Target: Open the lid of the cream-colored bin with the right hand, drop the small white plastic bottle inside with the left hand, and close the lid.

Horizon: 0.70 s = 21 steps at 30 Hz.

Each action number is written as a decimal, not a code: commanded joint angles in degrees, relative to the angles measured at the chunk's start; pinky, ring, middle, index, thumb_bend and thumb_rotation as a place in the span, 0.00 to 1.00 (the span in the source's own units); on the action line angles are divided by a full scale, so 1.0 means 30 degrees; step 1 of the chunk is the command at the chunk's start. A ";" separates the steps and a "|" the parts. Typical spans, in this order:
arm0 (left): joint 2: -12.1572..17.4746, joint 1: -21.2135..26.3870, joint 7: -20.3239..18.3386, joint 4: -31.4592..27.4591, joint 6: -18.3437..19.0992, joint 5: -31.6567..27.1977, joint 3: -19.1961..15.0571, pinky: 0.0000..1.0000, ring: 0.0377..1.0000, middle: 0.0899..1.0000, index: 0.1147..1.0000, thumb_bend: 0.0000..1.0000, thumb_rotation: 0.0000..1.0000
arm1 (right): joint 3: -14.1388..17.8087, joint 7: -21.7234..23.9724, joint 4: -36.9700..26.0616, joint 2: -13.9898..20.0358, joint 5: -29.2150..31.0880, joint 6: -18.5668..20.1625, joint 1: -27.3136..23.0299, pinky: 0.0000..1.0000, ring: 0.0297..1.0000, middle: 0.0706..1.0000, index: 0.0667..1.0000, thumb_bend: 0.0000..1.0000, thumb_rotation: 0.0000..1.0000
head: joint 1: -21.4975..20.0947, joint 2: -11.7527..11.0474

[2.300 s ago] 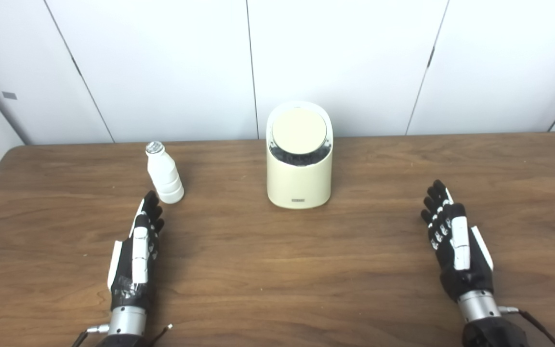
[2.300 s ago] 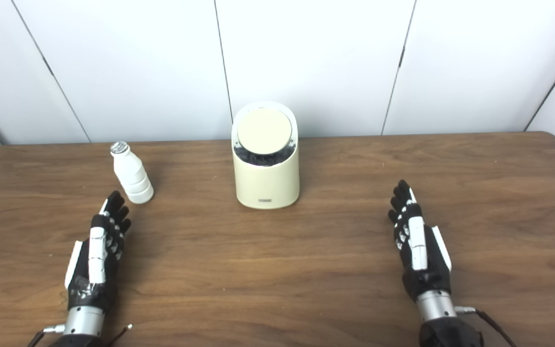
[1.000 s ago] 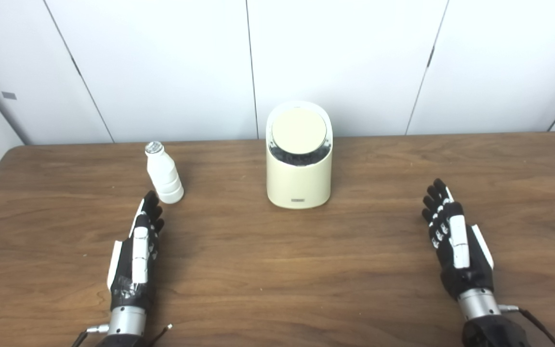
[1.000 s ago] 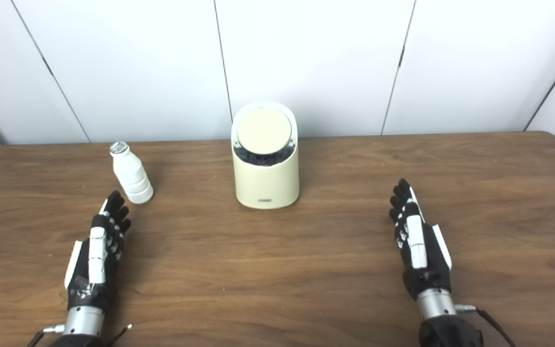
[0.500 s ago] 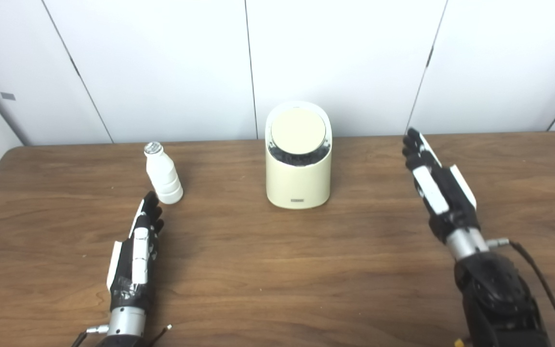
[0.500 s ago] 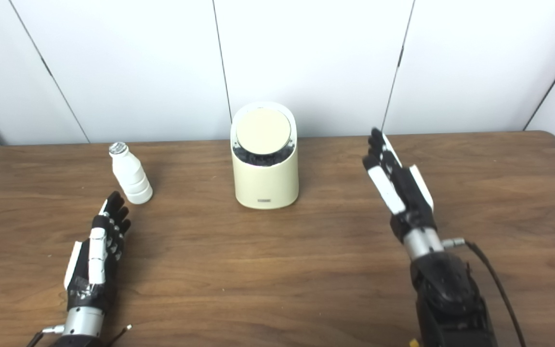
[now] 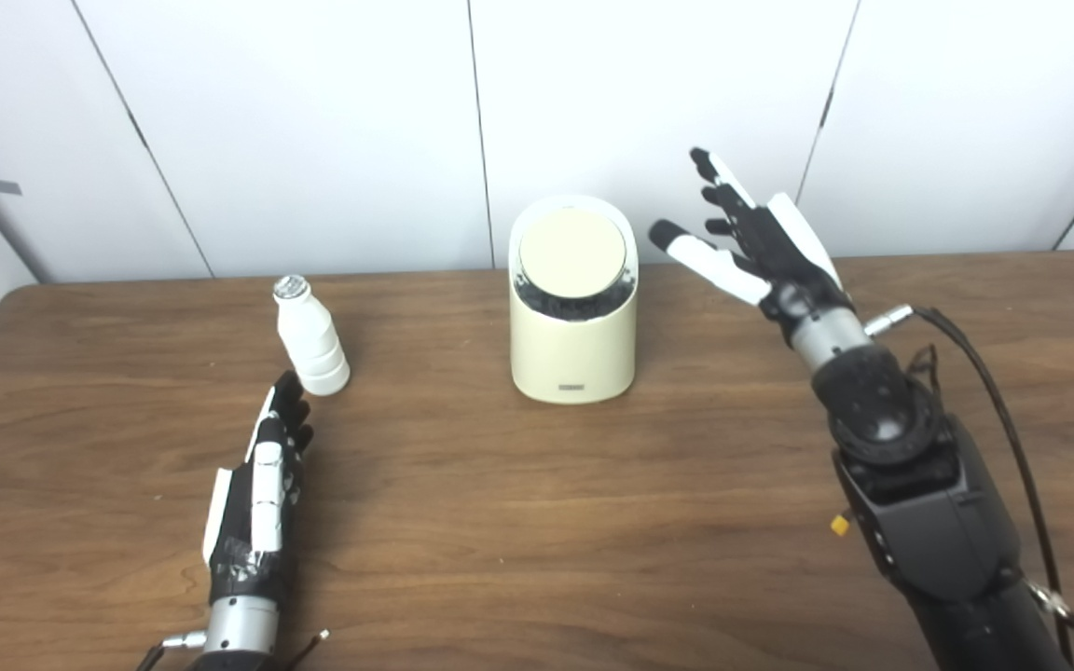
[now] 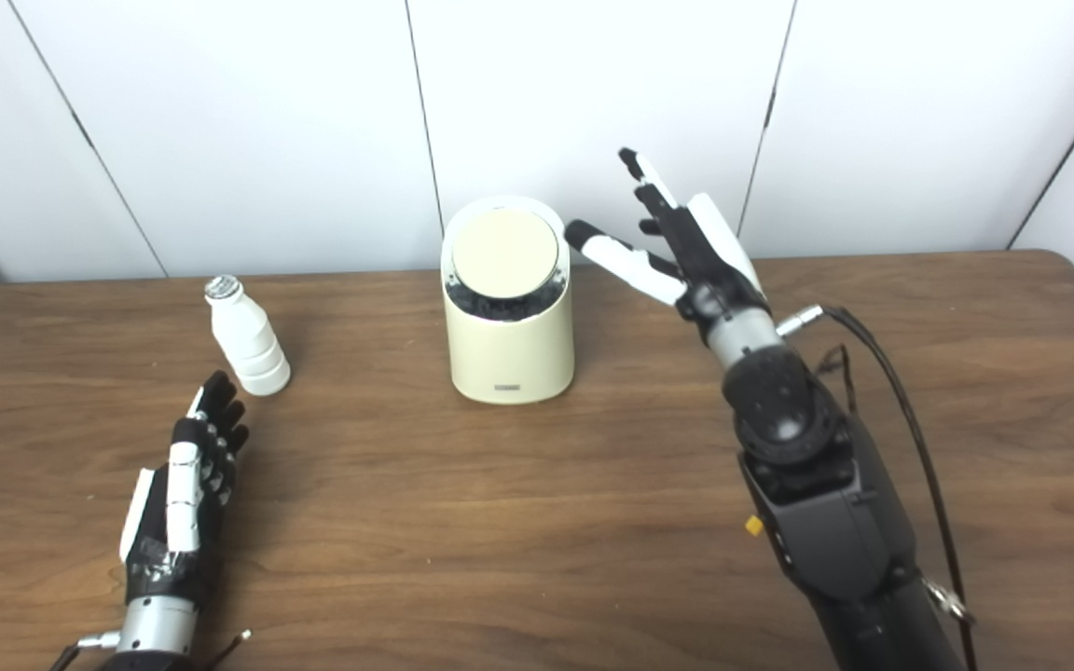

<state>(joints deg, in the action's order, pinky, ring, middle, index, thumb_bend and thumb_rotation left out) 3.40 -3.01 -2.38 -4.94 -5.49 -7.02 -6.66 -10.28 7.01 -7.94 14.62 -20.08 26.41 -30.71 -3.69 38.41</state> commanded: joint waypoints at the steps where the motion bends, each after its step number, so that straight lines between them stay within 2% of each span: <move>1: -0.0221 -0.0199 -0.0049 0.0381 -0.0591 -0.0070 0.0193 1.00 1.00 1.00 1.00 0.50 0.98 | -0.0112 0.0133 0.0078 0.0173 -0.0513 -0.0187 -0.1296 0.84 0.94 0.99 1.00 0.76 0.76 | -0.0017 0.0020; 7: -0.0280 -0.0225 -0.0029 0.0297 -0.0432 -0.0117 0.0198 1.00 1.00 1.00 1.00 0.51 0.96 | -0.0438 0.0329 0.1337 -0.0097 -0.0862 -0.0271 -0.2520 0.87 0.96 0.99 1.00 0.79 0.67 | -0.0038 0.0042; 11: -0.0333 -0.0171 -0.0074 0.0461 -0.0643 -0.0236 0.0187 1.00 1.00 1.00 1.00 0.53 0.93 | -0.1143 0.0042 0.2862 -0.0081 -0.1813 -0.1091 -0.3508 0.86 0.94 0.97 1.00 0.83 0.67 | -0.0044 0.0051; 14: -0.0388 -0.0198 -0.0100 0.0395 -0.0580 -0.0339 0.0195 1.00 1.00 1.00 1.00 0.51 0.98 | -0.1418 -0.0113 0.3802 -0.0245 -0.2145 -0.1457 -0.4036 0.85 0.95 0.97 1.00 0.85 0.62 | -0.0005 0.0068; 21: -0.0520 -0.0240 0.0026 0.0387 -0.0644 -0.0221 0.0217 1.00 1.00 1.00 0.99 0.53 1.00 | -0.1788 -0.0116 0.5085 -0.0561 -0.2773 -0.1851 -0.4785 0.83 0.94 0.96 1.00 0.85 0.59 | 0.0067 0.0135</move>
<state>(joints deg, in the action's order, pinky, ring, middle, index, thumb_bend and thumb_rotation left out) 3.06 -3.11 -2.34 -5.10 -5.62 -7.34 -6.70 -15.77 8.01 8.05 12.85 -27.58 23.50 -41.32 -3.43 38.76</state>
